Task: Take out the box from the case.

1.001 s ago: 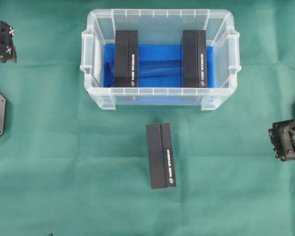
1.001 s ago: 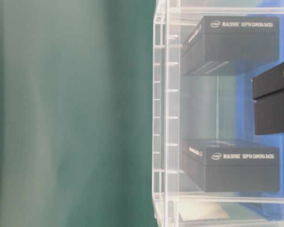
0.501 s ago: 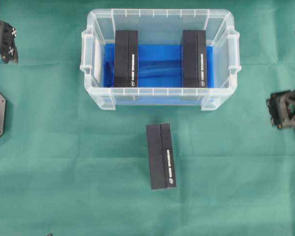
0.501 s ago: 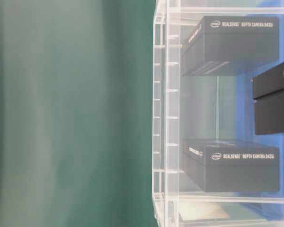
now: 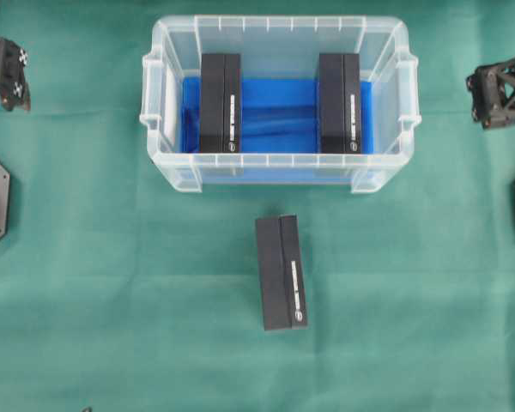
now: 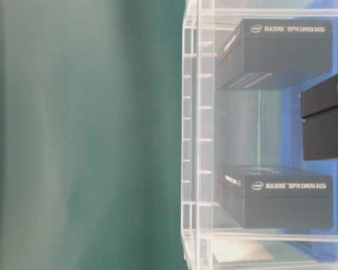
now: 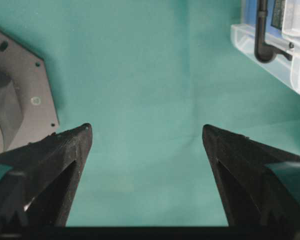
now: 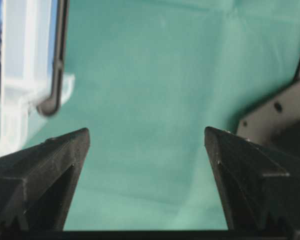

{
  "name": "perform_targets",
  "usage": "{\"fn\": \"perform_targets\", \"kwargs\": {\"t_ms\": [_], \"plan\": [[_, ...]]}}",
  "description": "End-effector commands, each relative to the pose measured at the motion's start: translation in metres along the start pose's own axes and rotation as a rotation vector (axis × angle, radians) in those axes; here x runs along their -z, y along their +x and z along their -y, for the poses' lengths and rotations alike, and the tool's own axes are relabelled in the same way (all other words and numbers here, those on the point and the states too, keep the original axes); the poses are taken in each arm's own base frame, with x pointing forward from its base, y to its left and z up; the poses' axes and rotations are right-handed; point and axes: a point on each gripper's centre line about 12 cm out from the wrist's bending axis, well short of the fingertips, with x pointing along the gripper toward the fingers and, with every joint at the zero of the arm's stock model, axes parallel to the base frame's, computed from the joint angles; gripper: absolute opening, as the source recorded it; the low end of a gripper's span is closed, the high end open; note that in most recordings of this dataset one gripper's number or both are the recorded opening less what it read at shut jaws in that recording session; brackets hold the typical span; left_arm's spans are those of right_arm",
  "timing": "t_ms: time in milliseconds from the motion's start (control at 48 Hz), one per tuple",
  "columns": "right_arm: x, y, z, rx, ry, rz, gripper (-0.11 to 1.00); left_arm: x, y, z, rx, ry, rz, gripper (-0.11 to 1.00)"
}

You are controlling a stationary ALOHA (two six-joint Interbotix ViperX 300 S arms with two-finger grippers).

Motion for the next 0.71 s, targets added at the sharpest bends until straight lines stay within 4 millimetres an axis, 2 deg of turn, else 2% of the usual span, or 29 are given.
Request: {"fn": "perform_targets", "kwargs": {"t_ms": [0,125,688], "plan": [[-0.0114,-0.0007,0.0002,-0.019,0.023,0.015,0.91,-0.001,-0.0058,0.0015,0.018,-0.001,0.01,0.91],[-0.0188,0.0022,0.0017,-0.01,0.026,0.018,0.91,-0.0008,-0.0053,0.0009,0.016,-0.003,0.009,0.91],[-0.0193,0.0044,0.0019,-0.002,0.028,0.017,0.91,-0.0019,-0.0043,0.0022,0.011,0.003,0.011,0.91]]}}
